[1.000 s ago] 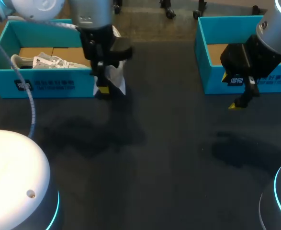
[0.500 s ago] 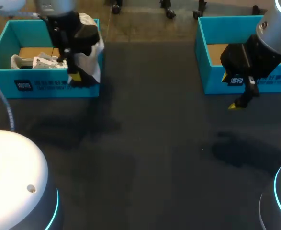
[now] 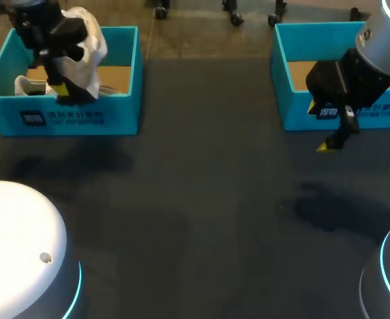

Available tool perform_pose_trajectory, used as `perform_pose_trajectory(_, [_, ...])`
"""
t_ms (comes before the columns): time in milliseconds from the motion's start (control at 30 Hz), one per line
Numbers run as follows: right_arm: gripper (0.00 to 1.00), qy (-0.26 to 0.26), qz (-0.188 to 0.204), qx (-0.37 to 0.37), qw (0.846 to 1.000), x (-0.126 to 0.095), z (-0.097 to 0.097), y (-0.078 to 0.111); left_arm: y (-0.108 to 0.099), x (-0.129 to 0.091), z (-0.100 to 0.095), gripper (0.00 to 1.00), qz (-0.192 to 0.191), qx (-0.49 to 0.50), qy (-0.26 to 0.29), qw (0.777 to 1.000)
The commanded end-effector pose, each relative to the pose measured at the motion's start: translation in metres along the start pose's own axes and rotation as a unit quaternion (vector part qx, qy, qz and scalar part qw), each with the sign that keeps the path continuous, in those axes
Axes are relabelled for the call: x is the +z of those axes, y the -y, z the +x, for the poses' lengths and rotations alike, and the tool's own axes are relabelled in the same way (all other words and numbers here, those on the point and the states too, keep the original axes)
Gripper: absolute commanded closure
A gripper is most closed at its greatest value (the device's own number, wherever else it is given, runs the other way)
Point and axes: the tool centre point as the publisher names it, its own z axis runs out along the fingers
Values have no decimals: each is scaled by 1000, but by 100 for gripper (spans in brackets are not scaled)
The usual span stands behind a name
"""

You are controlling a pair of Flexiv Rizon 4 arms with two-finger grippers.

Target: Take the shoe out of the shoebox, open the shoe tongue, remove and reinsert the insole, then place the shoe into the shoebox

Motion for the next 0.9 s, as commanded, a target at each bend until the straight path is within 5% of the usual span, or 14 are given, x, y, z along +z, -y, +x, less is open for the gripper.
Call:
perform_pose_trajectory(33, [0,0,1,0,1000,1,0,0,-19,-4,-11,100,10,4,6,1000])
perform_pose_trajectory(900, [0,0,1,0,1000,1,0,0,-131,-32,-86,100,-3,-29,34,999])
